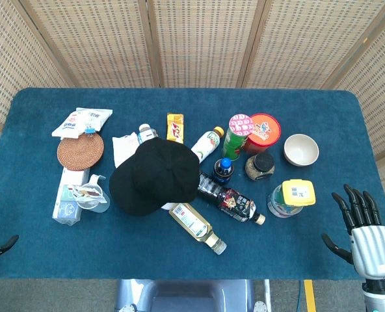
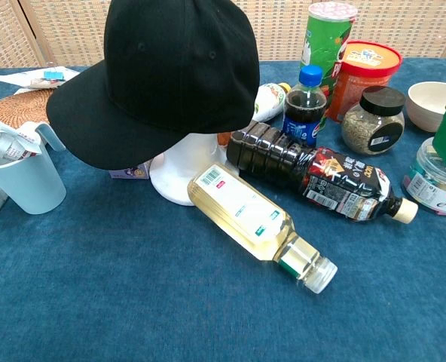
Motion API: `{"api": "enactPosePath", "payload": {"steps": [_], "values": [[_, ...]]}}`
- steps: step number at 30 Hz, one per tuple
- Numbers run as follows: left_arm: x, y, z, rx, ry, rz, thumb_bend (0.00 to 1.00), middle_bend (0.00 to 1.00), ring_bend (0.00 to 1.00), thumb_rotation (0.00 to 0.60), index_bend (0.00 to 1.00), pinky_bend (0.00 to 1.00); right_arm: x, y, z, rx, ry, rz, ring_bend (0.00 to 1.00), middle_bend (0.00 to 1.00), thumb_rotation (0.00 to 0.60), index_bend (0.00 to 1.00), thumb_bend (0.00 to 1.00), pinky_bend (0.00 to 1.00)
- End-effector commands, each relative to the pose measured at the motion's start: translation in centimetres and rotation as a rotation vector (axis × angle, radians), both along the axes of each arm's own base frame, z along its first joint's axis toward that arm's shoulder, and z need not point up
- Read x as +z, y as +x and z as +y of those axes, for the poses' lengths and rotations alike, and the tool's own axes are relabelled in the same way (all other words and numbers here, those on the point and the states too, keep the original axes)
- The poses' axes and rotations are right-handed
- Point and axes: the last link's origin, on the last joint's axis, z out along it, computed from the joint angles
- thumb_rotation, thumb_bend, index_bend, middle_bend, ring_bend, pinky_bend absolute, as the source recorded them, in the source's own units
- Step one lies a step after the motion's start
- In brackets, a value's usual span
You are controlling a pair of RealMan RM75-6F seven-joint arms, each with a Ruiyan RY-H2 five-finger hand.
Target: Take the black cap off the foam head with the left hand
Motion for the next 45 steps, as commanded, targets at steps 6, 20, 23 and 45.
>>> {"api": "enactPosePath", "payload": {"steps": [6,20,23,45], "values": [[-0.3,0.0,0.0,-0.003,-0.006,0.008,0.14,0.0,0.0,0.6,0.0,0.07,0.2,0.0,0.0,-0.002,0.006,-0.013,0.01,0.0,0.6,0.09,0.21,0.0],[-4.5,2.5,3.0,-0.307,-0.021,-0.037,0.14,0.0,0.0,0.6,0.0,0.07,0.6,0.1,0.2,-0.003,0.003,-0.038,0.01,0.0,0.6,0.09,0.21,0.0],[-6.0,3.3,3.5,-0.368,-0.042,-0.039,0.14,0.0,0.0,0.6,0.0,0.07,0.6,0.0,0.2,-0.005,0.004,-0.043,0.01,0.0,0.6,0.09,0.21,0.0],[-14.0,6.2,8.5,-0.345,-0.048,-0.175,0.14,0.0,0.0,0.6,0.0,0.07,0.8,0.0,0.2,-0.005,0.02,-0.058,0.01,0.0,0.6,0.09,0.21,0.0]]}}
